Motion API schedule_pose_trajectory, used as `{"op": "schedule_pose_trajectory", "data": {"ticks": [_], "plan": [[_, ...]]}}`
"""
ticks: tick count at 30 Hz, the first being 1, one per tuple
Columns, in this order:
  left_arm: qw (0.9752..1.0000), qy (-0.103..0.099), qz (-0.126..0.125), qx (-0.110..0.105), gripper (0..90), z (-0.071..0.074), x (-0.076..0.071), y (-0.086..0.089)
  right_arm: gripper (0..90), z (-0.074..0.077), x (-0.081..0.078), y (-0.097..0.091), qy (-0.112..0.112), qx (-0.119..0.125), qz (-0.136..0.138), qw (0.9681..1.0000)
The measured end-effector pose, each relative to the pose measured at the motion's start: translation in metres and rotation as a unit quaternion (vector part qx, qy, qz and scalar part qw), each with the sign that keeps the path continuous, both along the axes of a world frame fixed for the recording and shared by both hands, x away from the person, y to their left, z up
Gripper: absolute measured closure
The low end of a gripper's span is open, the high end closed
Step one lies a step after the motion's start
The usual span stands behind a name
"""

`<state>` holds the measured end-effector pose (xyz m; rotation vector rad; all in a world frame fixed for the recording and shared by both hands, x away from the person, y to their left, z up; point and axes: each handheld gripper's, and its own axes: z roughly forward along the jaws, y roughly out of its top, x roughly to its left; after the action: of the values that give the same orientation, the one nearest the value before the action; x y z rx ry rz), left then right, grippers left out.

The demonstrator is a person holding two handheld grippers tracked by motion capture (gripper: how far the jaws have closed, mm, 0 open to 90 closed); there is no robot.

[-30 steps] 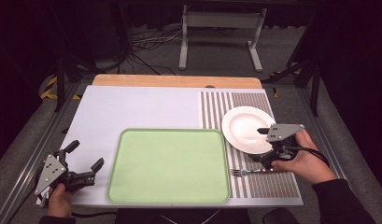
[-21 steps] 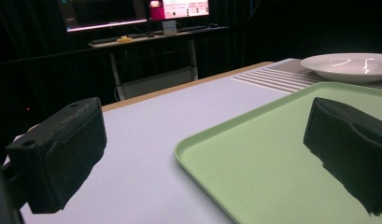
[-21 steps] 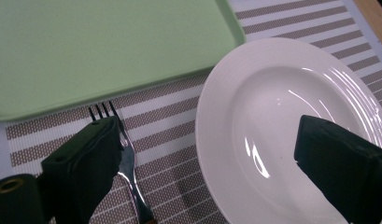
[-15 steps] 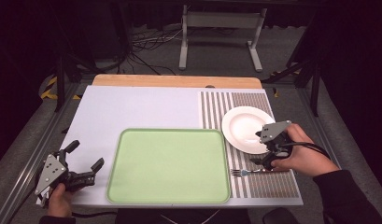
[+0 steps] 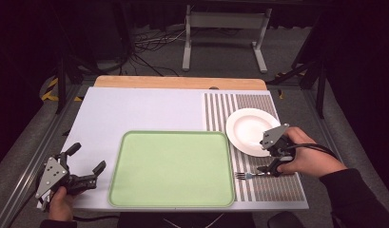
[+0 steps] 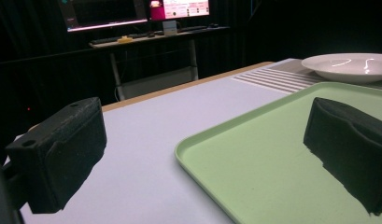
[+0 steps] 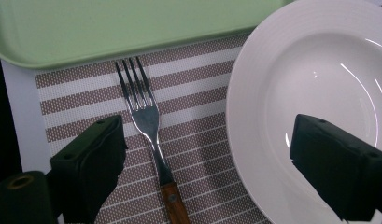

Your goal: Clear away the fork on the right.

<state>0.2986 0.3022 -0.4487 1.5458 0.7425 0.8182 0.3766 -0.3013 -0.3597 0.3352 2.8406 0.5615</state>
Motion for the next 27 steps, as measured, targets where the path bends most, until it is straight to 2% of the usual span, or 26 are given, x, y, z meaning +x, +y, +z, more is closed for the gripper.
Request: {"op": "schedule_pose_trajectory", "data": {"ticks": [3, 8, 11, 16, 22, 27], "plan": [[1.0000, 0.000, 0.000, 0.000, 0.0, 0.000, 0.000, 0.000, 13.0, -0.003, 0.000, 0.000, 0.007, -0.003, 0.006, 1.0000], [1.0000, 0.000, 0.000, 0.000, 0.0, 0.000, 0.000, 0.000, 20.7, -0.017, -0.003, 0.000, 0.032, -0.026, 0.030, 0.9987], [1.0000, 0.000, 0.001, 0.000, 0.0, 0.000, 0.000, 0.000, 24.5, -0.023, -0.003, -0.001, 0.045, -0.039, 0.031, 0.9977], [1.0000, 0.001, 0.000, 0.001, 0.0, 0.000, 0.000, 0.000, 31.0, -0.032, -0.003, -0.002, 0.065, -0.069, 0.043, 0.9946], [1.0000, 0.000, 0.001, 0.000, 0.0, 0.000, 0.000, 0.000, 34.5, -0.039, -0.002, -0.002, 0.079, -0.093, 0.052, 0.9912], [1.0000, 0.001, 0.000, 0.001, 0.0, 0.000, 0.000, 0.000, 36.4, -0.046, -0.002, -0.002, 0.094, -0.116, 0.059, 0.9871]]}}
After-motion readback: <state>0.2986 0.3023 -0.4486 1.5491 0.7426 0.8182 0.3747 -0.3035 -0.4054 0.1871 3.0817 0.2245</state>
